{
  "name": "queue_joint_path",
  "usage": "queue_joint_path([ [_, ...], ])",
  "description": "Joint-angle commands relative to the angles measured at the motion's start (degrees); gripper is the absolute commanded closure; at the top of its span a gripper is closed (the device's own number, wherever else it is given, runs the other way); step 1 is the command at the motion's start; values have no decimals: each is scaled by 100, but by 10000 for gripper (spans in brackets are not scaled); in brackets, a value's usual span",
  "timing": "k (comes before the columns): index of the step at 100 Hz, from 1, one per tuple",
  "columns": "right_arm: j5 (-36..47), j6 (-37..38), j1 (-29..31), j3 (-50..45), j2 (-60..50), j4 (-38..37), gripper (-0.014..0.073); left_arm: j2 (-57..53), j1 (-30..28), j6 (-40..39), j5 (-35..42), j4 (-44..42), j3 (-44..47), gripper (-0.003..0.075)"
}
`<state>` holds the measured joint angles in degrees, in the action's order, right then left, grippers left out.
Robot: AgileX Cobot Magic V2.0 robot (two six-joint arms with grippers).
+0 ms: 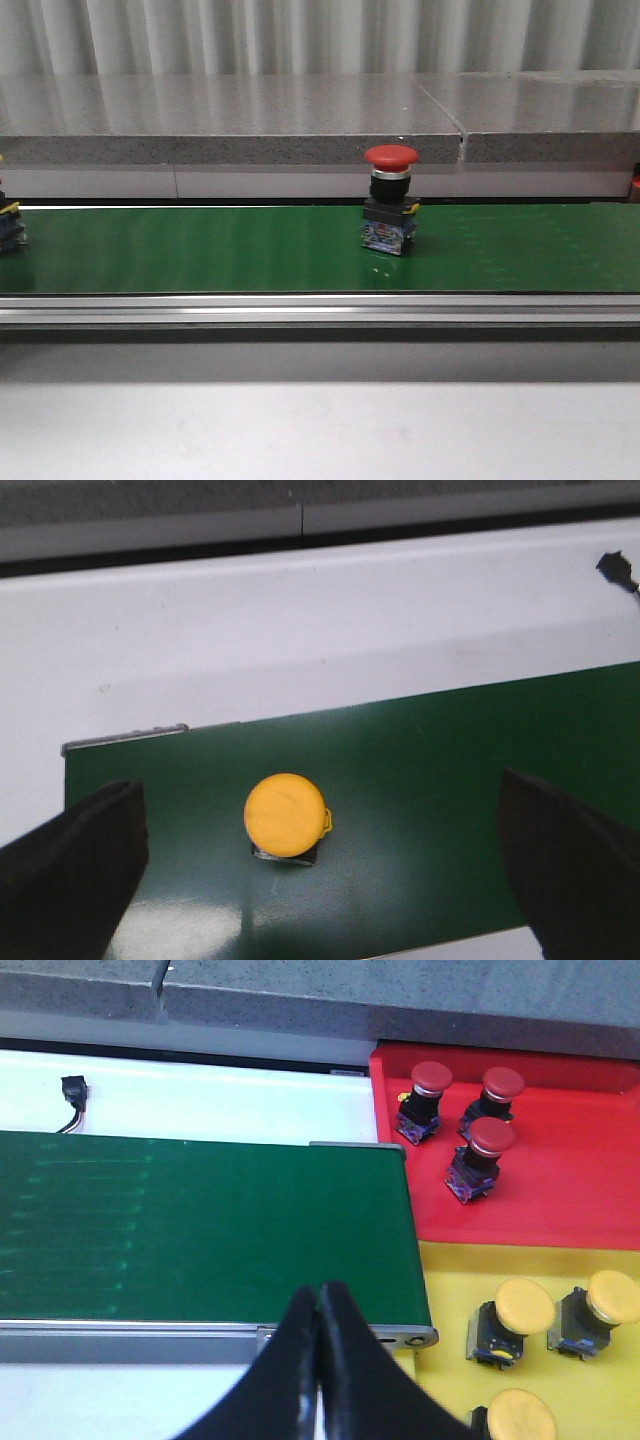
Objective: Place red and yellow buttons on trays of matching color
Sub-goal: 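Set the yellow button on the belt with the left gripper, then withdraw the left gripper and lower the right gripper onto the red button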
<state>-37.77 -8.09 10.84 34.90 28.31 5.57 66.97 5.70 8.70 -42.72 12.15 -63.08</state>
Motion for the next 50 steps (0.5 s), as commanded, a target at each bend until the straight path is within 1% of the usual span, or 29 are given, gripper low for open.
queue_joint_path([
  [1,408,-49,2,131,11,-31,662,-560,41,-28,593,94,193,62],
  [32,408,-49,2,131,11,-31,662,-2106,-1,-75,1438,94,1826,62],
  [41,408,-49,2,131,11,-31,662,-2498,-94,-77,1490,94,2250,66],
  [50,408,-49,2,131,11,-31,662,-2904,-180,-77,1542,94,2675,89],
])
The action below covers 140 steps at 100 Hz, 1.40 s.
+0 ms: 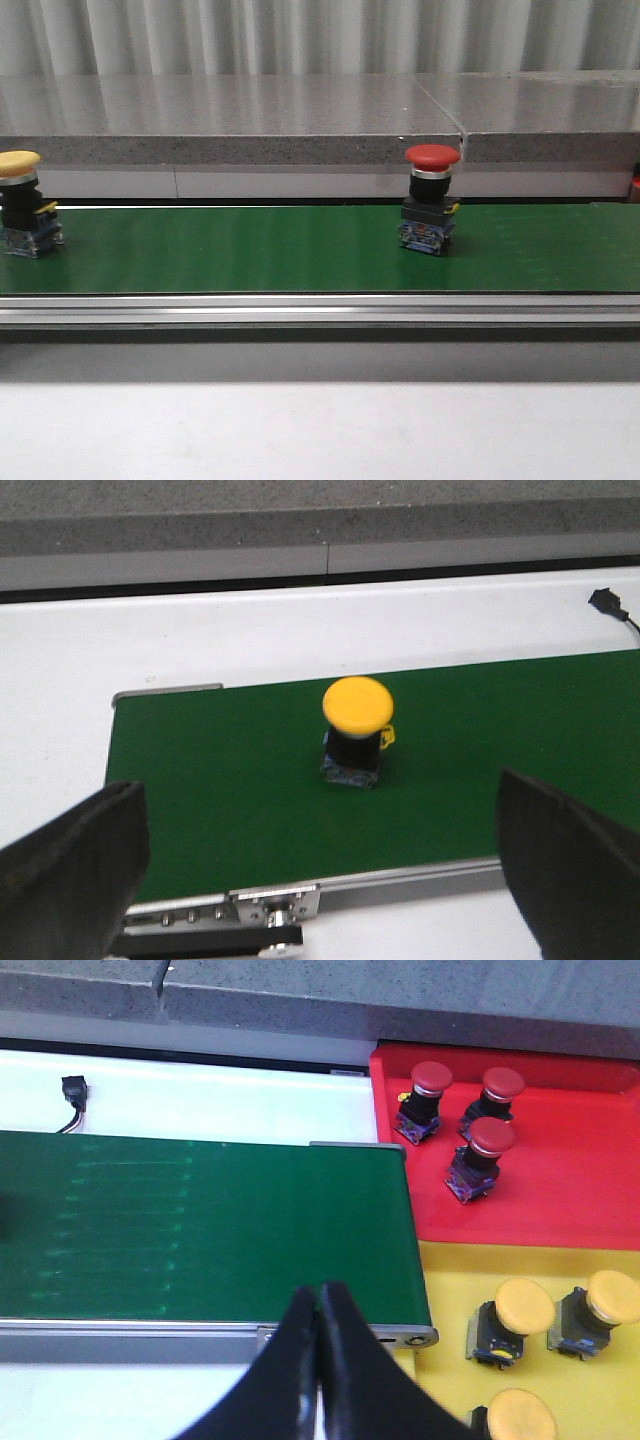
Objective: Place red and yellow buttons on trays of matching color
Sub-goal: 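Withdraw the left gripper and lower the right gripper onto the red button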
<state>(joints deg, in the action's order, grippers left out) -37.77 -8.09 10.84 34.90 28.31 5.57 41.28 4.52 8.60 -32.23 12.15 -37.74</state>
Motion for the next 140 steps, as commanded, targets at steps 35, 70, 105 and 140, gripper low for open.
queue_joint_path([
  [35,408,-49,2,131,11,-31,662,-1089,-103,-67,716,94,794,361],
  [70,408,-49,2,131,11,-31,662,-1089,-103,-55,781,94,794,740],
  [105,366,-49,2,131,23,-26,296,-1089,-103,-55,781,94,794,740],
  [140,393,-49,2,207,245,-21,-49,-1089,-103,-55,781,94,794,740],
])
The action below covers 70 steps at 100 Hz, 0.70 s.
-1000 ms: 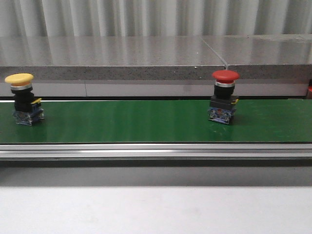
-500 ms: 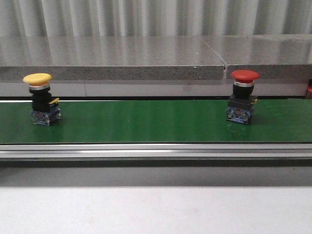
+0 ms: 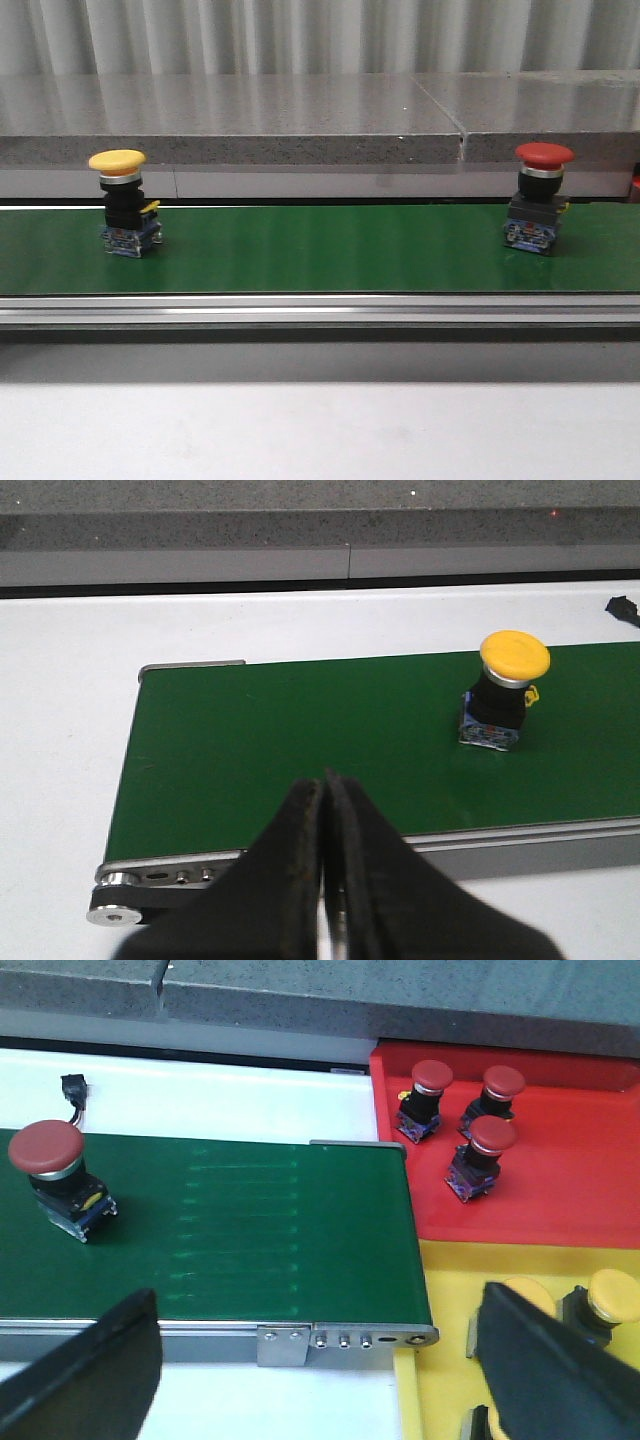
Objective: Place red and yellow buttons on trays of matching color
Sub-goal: 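Withdraw the left gripper and lower the right gripper onto the red button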
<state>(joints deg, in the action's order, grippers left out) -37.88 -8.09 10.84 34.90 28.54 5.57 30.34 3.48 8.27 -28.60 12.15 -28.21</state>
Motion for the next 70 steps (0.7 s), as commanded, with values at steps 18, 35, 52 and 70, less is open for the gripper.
queue_joint_path([
  [18,-98,-188,-139,642,1077,57,-49,4,1,-22,419,94,-159,740],
  [35,-226,-279,-671,1043,2094,92,-49,4,1,-22,419,94,-159,740],
  [52,-188,-279,-1029,1385,3189,92,-49,4,1,-22,419,94,-159,740],
  [70,-49,-279,-1144,1787,4141,92,-49,4,1,-22,419,94,-159,740],
])
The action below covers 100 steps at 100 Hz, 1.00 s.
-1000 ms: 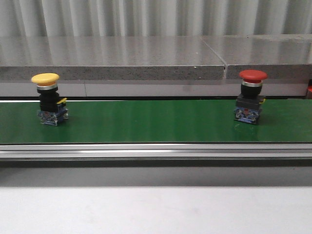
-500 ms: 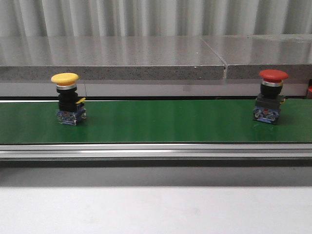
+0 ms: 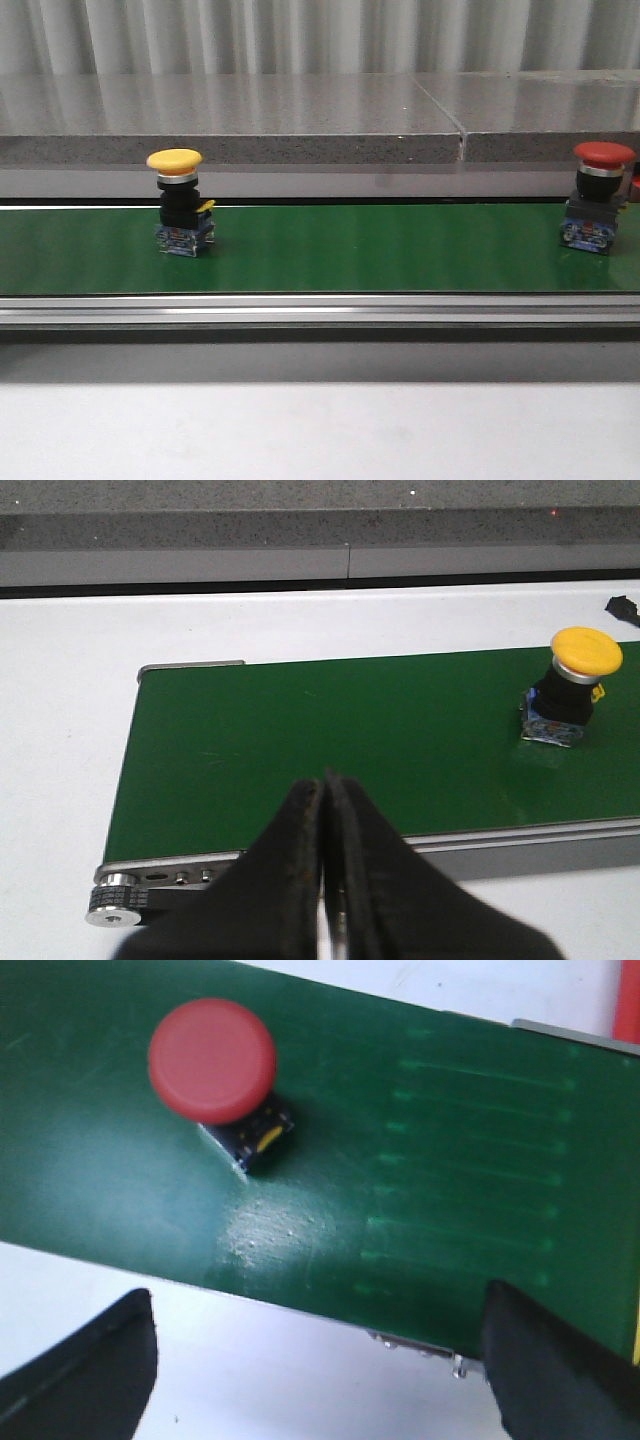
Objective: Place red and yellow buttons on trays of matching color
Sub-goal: 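Withdraw the left gripper and lower the right gripper onto the red button, then carry the red button with the right gripper into the red tray and release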
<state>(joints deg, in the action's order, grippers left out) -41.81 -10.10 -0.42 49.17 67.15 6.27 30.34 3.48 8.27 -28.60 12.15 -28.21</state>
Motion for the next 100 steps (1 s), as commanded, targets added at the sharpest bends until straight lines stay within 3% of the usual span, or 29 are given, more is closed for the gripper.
queue_joint_path([
  [1,356,-78,-17,378,310,22,-49,4,1,-22,419,94,-159,740],
  [37,547,-158,-17,1138,1390,22,-36,4,1,-22,419,94,-159,740],
  [46,535,-197,-17,1237,1597,22,46,4,1,-22,419,94,-159,740],
  [61,456,-197,-11,1275,1738,22,291,4,1,-22,419,94,-159,740],
  [68,371,-197,2,1315,1732,22,365,4,1,-22,419,94,-159,740],
  [100,-719,-197,444,2554,1732,-27,380,4,1,-22,419,94,-159,740],
])
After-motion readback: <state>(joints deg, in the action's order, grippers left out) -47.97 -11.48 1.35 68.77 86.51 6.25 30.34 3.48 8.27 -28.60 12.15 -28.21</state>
